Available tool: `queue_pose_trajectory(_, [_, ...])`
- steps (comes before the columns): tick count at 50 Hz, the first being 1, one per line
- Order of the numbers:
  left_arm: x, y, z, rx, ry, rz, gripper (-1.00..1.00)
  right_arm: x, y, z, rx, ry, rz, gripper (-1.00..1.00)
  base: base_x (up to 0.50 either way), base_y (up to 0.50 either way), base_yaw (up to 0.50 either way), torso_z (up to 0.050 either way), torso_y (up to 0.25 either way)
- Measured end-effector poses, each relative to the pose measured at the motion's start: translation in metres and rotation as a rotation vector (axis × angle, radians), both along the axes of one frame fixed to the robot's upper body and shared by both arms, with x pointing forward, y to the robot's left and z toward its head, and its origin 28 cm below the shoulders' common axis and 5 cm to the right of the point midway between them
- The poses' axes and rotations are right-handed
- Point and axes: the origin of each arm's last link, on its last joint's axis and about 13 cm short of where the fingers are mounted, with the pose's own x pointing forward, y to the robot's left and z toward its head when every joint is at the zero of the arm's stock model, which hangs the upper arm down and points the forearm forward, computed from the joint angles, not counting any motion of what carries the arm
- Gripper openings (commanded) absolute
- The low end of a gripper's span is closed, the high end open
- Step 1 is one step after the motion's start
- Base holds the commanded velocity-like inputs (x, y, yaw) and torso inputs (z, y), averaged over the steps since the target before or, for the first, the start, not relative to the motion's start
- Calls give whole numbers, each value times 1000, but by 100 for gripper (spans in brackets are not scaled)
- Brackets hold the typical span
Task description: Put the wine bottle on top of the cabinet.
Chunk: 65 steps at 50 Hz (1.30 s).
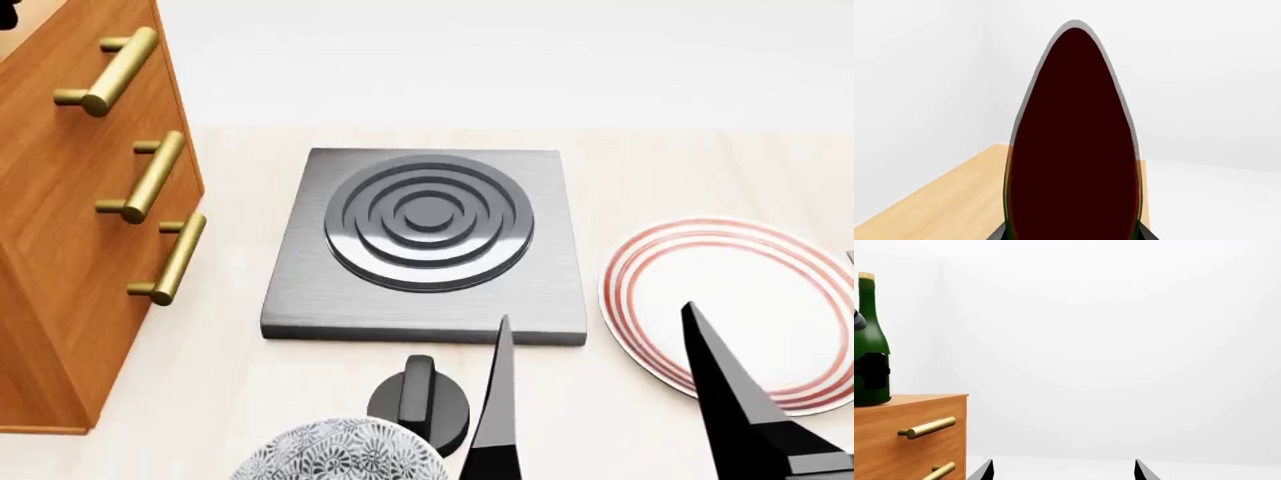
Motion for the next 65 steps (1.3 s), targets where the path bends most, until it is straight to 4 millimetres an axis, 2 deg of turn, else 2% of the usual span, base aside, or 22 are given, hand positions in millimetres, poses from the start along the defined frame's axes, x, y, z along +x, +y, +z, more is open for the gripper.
queue_pose_trajectory(13, [0, 0, -2, 7, -6, 1, -100, 0, 0, 0, -2, 1, 2, 100, -2, 0, 2, 0, 0])
queue_pose_trajectory(14, [0, 0, -2, 8, -6, 1, 100, 0, 0, 0, -2, 0, 2, 100, -11, 0, 0, 0, 0])
queue_pose_trajectory(24, [2, 0, -17, -31, 51, -1, 100, 0, 0, 0, -3, 0, 3, 100, 0, 0, 0, 0, 0])
queue_pose_trajectory(38, [2, 0, -23, -54, 71, -4, 100, 0, 1, 0, -4, 1, 4, 100, 0, 0, 0, 0, 0])
queue_pose_trajectory(54, [-2, -1, -20, -47, 52, -11, 100, 0, 1, -1, -4, 2, 7, 100, 0, 0, 0, 0, 0])
queue_pose_trajectory(65, [-23, -3, -4, -30, -58, -25, 100, 0, 2, -1, -7, 2, 12, 100, 0, 0, 0, 0, 0])
